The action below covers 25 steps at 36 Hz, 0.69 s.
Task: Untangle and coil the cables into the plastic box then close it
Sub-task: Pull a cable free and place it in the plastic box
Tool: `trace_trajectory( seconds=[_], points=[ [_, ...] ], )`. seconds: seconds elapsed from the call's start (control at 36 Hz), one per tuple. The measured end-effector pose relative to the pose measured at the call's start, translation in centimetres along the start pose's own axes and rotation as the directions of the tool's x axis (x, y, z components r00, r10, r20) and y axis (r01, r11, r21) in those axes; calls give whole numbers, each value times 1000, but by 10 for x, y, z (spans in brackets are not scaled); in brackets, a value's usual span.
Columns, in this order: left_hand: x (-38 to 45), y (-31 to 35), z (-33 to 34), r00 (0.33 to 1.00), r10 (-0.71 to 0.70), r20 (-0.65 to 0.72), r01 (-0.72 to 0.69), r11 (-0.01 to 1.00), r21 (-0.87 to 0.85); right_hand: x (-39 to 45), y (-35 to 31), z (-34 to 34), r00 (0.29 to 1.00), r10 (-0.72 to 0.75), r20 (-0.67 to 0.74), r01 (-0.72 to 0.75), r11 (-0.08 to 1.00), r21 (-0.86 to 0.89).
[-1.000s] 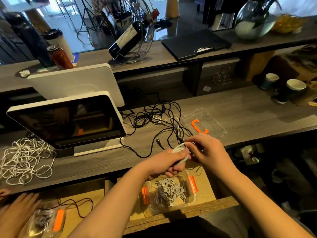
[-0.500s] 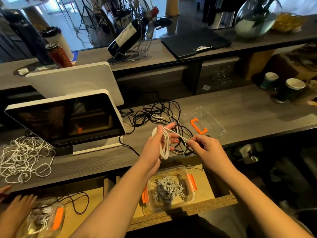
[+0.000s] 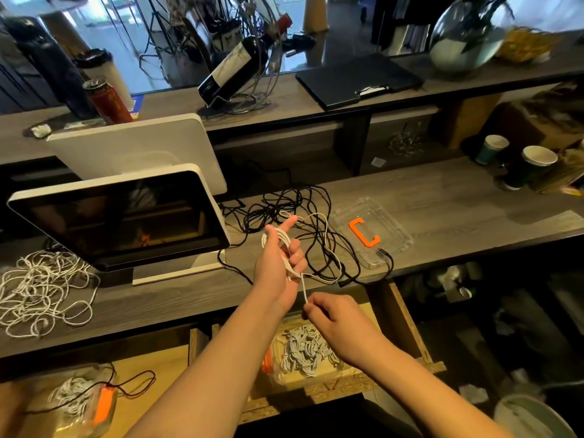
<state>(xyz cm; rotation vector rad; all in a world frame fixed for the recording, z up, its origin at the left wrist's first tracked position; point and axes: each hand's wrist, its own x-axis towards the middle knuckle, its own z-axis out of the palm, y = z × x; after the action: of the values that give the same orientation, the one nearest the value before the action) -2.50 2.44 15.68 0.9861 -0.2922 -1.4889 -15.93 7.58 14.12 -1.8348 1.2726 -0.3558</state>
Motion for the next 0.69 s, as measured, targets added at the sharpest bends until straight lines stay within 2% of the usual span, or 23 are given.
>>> trace_trajectory(
  seconds=[0.11,0.22,0.36,0.42,0.47,0.58,0.69],
  points=[
    [4,-2,-9,994,97,-48,-86,975,205,-3,-1,0,998,-26,57,30,997,-68],
    [8,-10,-17,960,268,-80,-193,840,507,-8,-2,5,993,-35,108,41,998,-49],
    [6,-24,-28,973,230,15,-164,642,749,-10,-3,8,992,-72,106,77,996,-49],
    [5,-27,-29,990,127,63,-127,597,792,-9,-5,3,991,-97,91,101,994,-34],
    [3,-27,-30,989,-77,124,-50,620,783,-8,-6,-3,991,-123,45,124,992,-22],
    [-9,-22,-28,874,-459,161,141,555,820,-2,-3,-17,985,-159,-68,157,987,-27],
    [-19,-20,-28,785,-605,131,244,497,832,2,6,-32,971,-163,-177,154,986,-60]
  ],
)
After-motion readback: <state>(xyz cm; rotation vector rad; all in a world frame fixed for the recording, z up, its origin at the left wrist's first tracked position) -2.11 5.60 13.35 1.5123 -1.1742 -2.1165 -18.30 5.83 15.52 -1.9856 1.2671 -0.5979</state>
